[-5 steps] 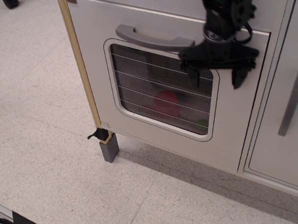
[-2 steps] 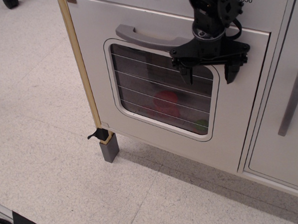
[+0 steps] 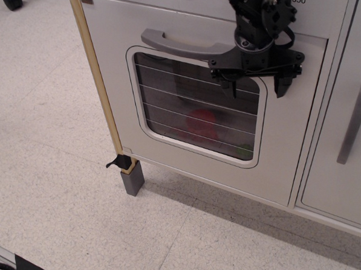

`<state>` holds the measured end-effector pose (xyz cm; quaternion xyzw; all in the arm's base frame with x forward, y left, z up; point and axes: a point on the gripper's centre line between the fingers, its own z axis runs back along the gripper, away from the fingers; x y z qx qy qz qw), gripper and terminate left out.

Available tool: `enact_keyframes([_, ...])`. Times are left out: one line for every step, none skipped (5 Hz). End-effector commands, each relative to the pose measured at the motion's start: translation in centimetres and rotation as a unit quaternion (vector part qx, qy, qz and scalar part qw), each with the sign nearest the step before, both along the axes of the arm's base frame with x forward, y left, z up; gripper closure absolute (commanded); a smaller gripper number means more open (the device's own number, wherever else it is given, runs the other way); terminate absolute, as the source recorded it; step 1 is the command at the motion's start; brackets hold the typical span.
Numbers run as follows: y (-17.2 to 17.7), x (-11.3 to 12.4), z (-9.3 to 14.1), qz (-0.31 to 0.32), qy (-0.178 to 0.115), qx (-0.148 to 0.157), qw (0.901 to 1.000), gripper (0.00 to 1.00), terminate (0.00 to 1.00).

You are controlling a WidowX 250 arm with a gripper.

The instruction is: Close oven

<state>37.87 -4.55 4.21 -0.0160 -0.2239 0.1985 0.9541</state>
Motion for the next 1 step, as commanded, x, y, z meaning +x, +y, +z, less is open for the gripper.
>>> enact_keyframes([1.36,-0.5,2.77,0.012,-0.002,0.0,0.9999,0.0,1.0])
